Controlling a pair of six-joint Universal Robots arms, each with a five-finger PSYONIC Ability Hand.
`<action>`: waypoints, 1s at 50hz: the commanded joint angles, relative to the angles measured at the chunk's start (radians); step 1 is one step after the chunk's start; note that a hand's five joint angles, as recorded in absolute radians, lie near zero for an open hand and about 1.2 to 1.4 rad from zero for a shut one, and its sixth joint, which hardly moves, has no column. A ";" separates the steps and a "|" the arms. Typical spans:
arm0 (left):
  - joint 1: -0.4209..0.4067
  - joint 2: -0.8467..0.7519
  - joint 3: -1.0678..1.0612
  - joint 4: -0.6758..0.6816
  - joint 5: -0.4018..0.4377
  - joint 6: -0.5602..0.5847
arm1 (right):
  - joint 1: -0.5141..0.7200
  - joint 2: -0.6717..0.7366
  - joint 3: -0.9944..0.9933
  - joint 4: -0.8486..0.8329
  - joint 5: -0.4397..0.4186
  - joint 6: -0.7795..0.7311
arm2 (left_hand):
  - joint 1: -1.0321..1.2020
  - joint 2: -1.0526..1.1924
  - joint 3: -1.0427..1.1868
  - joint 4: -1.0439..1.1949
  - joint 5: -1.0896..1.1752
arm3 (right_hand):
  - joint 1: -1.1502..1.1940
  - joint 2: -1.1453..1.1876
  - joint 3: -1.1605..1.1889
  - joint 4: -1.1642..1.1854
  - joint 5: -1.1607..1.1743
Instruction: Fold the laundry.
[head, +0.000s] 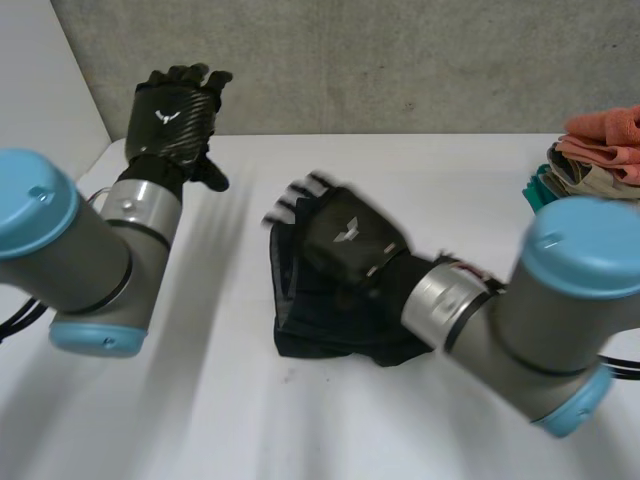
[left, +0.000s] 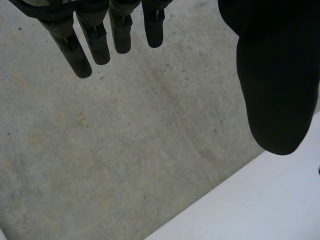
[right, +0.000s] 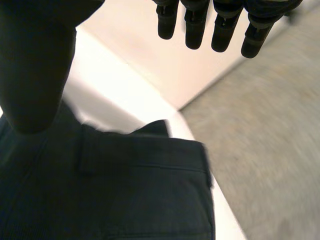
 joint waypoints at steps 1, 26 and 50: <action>-0.096 -0.114 0.198 -0.115 0.005 -0.072 | -0.159 -0.148 0.035 0.009 0.170 0.488 | 0.039 0.025 0.020 0.030 0.009 | -0.051 -0.042 -0.033 -0.037 -0.045; -0.230 -0.486 0.518 -0.615 -0.110 -0.026 | -0.242 0.286 -0.352 0.412 0.119 0.490 | 0.047 0.034 0.029 0.039 0.018 | -0.051 -0.042 -0.033 -0.037 -0.045; -0.194 -0.403 0.518 -0.628 -0.057 0.049 | -0.161 0.230 -0.369 0.403 0.345 0.148 | 0.036 0.022 0.017 0.027 0.006 | -0.051 -0.042 -0.033 -0.037 -0.045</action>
